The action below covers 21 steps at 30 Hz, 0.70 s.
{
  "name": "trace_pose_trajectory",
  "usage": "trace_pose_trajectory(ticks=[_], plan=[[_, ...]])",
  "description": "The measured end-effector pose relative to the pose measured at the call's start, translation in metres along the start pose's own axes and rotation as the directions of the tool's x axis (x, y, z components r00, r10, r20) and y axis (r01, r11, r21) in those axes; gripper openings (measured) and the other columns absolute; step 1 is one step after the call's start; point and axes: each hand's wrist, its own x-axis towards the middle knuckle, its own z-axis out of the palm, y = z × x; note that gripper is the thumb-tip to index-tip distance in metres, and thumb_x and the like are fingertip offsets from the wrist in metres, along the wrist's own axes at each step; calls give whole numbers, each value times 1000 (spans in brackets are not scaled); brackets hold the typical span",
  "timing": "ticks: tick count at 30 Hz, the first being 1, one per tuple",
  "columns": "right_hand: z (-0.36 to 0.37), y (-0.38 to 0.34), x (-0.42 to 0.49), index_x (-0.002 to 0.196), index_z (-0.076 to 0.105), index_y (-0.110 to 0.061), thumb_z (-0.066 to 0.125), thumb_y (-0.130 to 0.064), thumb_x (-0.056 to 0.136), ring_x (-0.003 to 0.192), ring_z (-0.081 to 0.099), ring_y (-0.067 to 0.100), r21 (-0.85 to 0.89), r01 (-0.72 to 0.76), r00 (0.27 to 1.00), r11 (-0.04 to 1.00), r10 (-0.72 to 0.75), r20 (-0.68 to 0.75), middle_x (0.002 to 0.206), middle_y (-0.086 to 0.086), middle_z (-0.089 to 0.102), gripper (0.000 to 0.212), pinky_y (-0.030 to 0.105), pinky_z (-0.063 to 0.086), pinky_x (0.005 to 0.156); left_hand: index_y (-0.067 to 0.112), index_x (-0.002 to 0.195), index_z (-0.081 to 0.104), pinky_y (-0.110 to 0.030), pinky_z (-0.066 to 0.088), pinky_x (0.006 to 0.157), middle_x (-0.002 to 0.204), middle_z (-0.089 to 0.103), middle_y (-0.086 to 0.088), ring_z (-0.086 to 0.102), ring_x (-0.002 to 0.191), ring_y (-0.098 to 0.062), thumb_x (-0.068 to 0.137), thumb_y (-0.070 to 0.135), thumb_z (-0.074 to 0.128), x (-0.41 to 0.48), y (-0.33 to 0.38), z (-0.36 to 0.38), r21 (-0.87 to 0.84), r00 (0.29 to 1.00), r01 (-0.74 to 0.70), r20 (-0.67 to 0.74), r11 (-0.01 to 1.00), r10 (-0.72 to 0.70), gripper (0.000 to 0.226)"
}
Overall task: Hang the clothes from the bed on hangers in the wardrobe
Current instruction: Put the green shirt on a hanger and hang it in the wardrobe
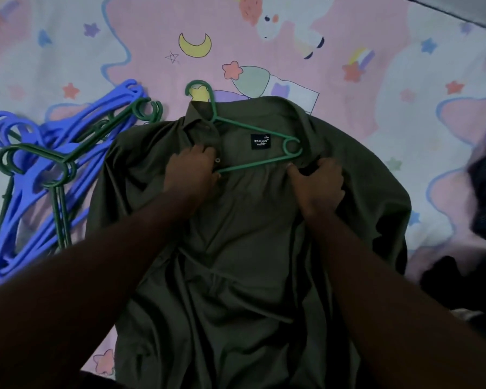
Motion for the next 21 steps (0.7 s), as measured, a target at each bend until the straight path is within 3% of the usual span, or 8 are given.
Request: trace_pose_trajectory(ticks=[4, 8, 10, 12, 13, 16, 18, 21], plan=[[-17, 1, 16, 89, 58, -9, 55, -29, 88, 101, 59, 35, 76, 95, 991, 993, -87, -102, 102, 15, 65, 20, 38, 42, 86, 7, 108, 61, -42, 43, 77, 112, 57, -18, 54, 104, -38, 89, 22, 62, -6, -4, 3, -82, 1000, -21, -3, 996, 21, 24], [-56, 0, 19, 121, 66, -8, 46, -21, 98, 110, 60, 27, 147, 238, 942, 960, -191, -275, 118, 12, 68, 32, 21, 36, 92, 4, 103, 63, -44, 43, 78, 107, 58, -19, 55, 101, -38, 90, 19, 61, -12, -10, 4, -117, 997, -80, 10, 990, 82, 20], [-71, -6, 6, 118, 69, -11, 49, -20, 97, 109, 60, 26, 127, 444, 858, 887, -380, -346, 117, 9, 68, 30, 19, 36, 93, 3, 106, 62, -45, 44, 79, 109, 56, -20, 55, 102, -39, 90, 20, 60, -16, -9, 8, -111, 995, -89, 22, 990, 92, 23], [-71, -9, -15, 105, 73, -11, 56, -20, 93, 106, 55, 28, 7, 618, 716, 786, -560, -416, 111, 11, 66, 22, 29, 40, 92, 3, 114, 58, -44, 43, 81, 116, 53, -20, 54, 103, -40, 90, 21, 61, -20, -7, 12, -115, 999, -36, 34, 993, 40, 30], [-64, -10, -26, 100, 73, -10, 58, -20, 92, 101, 54, 28, -18, 652, 691, 758, -605, -396, 104, 12, 65, 20, 33, 42, 88, 4, 118, 56, -43, 43, 84, 119, 52, -20, 53, 105, -39, 90, 21, 60, -21, -6, 13, -111, 999, -2, 49, 994, 8, 33], [-22, 0, -48, 95, 71, -8, 53, -20, 89, 91, 62, 31, 124, 574, 818, 810, -574, -39, 92, 14, 68, 22, 38, 47, 81, 7, 120, 61, -42, 42, 86, 115, 57, -19, 53, 108, -37, 93, 22, 57, -26, -3, 16, -96, 998, -14, 54, 995, 19, 31], [-1, 10, -56, 93, 70, -9, 54, -15, 88, 90, 67, 31, 171, 481, 848, 860, -506, 160, 93, 12, 72, 17, 37, 51, 79, 7, 109, 67, -42, 47, 75, 102, 61, -18, 59, 97, -37, 92, 22, 56, -35, 4, 17, -109, 996, -93, -15, 990, 92, 25], [2, 18, -67, 94, 70, -9, 61, -10, 89, 83, 67, 16, 295, 389, 884, 873, -444, 149, 91, 3, 74, 10, 24, 47, 75, 9, 88, 72, -34, 48, 53, 76, 60, -12, 61, 69, -33, 86, 28, 46, -65, 26, 31, -75, 967, -249, -78, 966, 243, 33]])
